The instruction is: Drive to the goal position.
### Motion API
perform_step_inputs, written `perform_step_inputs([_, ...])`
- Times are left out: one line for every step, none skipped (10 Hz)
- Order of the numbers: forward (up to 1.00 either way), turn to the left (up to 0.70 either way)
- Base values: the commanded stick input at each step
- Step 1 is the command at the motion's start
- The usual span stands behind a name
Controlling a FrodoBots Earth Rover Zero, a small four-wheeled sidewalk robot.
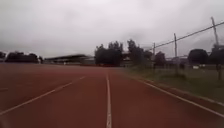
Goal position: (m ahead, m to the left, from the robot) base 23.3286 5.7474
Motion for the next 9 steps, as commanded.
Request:
perform_step_inputs([0.7,-0.24])
perform_step_inputs([0.7,-0.28])
perform_step_inputs([0.7,-0.14])
perform_step_inputs([0.7,0.0])
perform_step_inputs([0.7,0.0])
perform_step_inputs([0.7,0.0])
perform_step_inputs([0.7,0.0])
perform_step_inputs([0.7,0.0])
perform_step_inputs([0.7,0.0])
